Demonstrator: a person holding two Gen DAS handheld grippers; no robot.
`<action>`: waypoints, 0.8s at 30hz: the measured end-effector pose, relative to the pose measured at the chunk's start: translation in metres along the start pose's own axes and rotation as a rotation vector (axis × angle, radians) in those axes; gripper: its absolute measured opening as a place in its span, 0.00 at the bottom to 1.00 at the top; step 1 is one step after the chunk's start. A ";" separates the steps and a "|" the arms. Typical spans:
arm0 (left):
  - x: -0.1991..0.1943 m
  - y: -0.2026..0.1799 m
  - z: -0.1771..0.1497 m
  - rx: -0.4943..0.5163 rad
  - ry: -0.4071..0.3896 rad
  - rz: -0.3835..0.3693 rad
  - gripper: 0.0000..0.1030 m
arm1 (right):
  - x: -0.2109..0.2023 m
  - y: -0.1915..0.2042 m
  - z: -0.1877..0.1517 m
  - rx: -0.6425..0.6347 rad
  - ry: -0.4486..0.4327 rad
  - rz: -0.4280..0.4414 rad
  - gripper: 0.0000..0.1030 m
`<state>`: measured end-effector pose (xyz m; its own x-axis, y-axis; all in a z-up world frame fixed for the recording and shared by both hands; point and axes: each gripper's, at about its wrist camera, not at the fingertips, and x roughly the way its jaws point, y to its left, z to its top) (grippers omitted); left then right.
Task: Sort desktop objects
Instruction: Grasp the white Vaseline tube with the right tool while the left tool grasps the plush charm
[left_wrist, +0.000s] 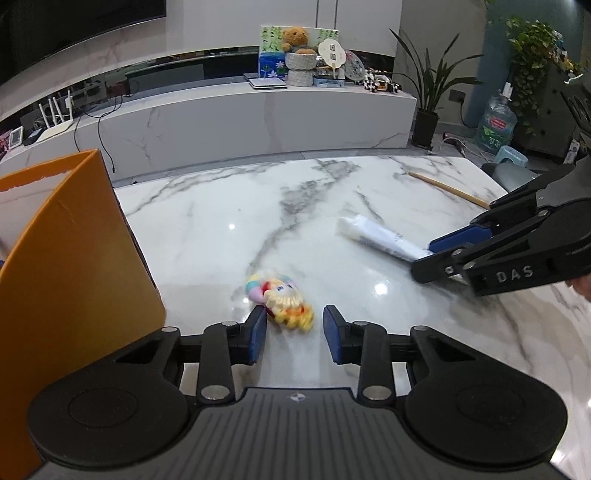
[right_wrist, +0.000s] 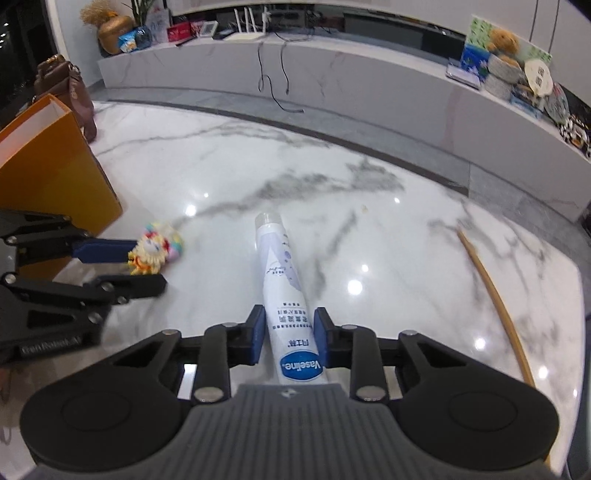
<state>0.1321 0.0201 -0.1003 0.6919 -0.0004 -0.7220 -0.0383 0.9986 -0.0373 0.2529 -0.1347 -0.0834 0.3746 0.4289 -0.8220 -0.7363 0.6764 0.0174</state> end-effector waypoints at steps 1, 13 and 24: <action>-0.002 -0.001 -0.001 0.005 0.005 -0.007 0.34 | -0.002 -0.001 -0.002 0.002 0.010 -0.005 0.28; -0.020 0.001 -0.007 -0.067 -0.015 0.036 0.78 | -0.024 0.003 -0.031 -0.060 0.083 -0.025 0.28; 0.019 -0.010 0.006 -0.056 0.026 0.124 0.94 | -0.025 -0.002 -0.030 -0.056 0.064 0.002 0.28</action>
<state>0.1503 0.0104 -0.1091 0.6602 0.1207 -0.7414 -0.1632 0.9865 0.0154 0.2279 -0.1649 -0.0802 0.3378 0.3902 -0.8565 -0.7682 0.6401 -0.0113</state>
